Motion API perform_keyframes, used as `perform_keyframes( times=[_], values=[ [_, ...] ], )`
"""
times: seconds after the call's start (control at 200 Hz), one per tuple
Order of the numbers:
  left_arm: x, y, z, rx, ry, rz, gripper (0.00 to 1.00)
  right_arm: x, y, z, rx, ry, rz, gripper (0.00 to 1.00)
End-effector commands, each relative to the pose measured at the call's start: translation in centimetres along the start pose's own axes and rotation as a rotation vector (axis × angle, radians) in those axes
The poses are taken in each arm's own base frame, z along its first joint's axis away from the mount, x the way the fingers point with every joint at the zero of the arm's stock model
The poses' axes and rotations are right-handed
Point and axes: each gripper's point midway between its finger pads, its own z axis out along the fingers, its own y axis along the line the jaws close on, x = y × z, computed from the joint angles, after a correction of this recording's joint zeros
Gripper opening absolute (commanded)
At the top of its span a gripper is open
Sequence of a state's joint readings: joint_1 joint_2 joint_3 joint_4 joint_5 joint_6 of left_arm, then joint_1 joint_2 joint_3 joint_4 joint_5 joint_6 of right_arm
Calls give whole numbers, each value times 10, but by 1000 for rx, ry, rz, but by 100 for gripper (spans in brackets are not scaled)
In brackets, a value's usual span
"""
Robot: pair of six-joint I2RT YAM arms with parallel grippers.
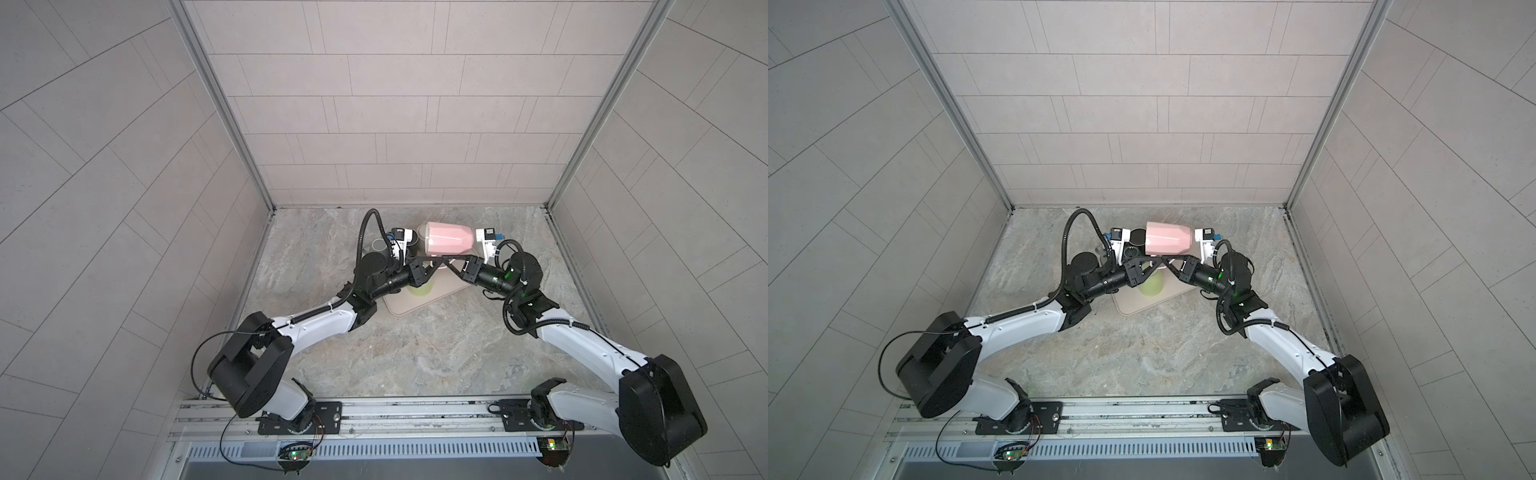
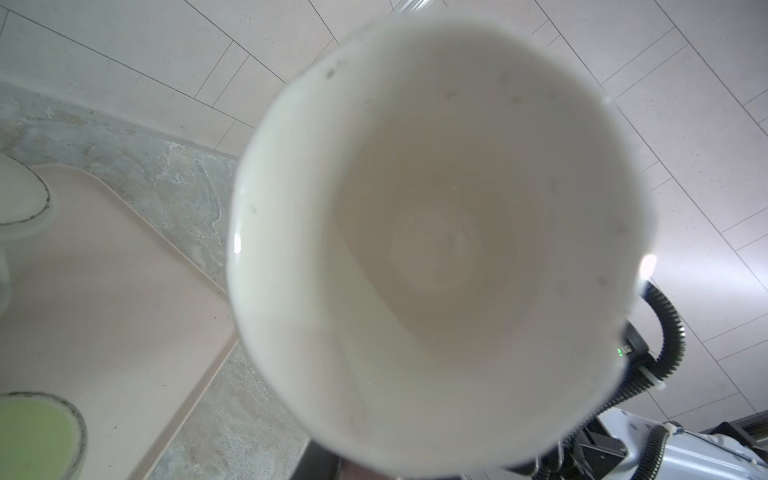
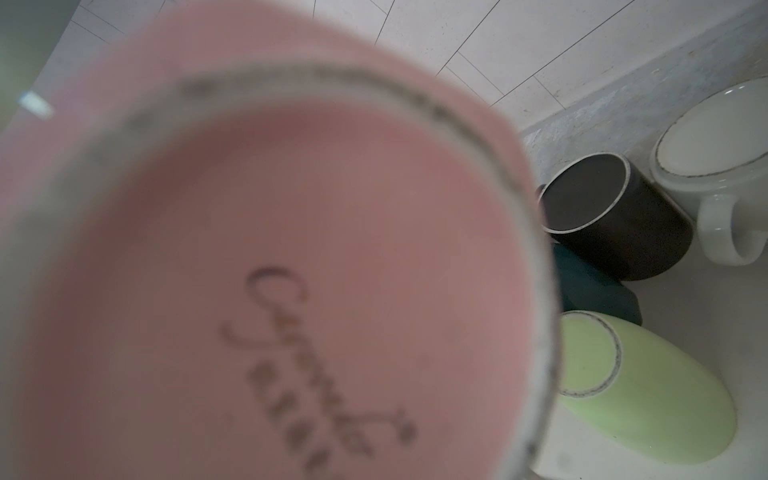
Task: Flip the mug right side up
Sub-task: 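Hold the pink mug with both grippers and rotate it above the tray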
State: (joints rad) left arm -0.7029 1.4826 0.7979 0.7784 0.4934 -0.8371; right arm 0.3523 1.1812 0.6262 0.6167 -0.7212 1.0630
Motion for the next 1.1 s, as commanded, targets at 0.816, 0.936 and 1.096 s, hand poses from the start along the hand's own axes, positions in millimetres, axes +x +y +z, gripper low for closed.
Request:
perform_keyframes(
  times=[0.816,0.936,1.096],
  values=[
    [-21,-27,-17,-43,-56,205,0,7,28,9,-60,13,-138,0],
    [-26,-35,-22,-39,-69,238,0,8,29,10,-65,13,-140,0],
    [-28,-41,-26,-30,-86,264,0,8,29,11,-68,7,-142,0]
  ],
)
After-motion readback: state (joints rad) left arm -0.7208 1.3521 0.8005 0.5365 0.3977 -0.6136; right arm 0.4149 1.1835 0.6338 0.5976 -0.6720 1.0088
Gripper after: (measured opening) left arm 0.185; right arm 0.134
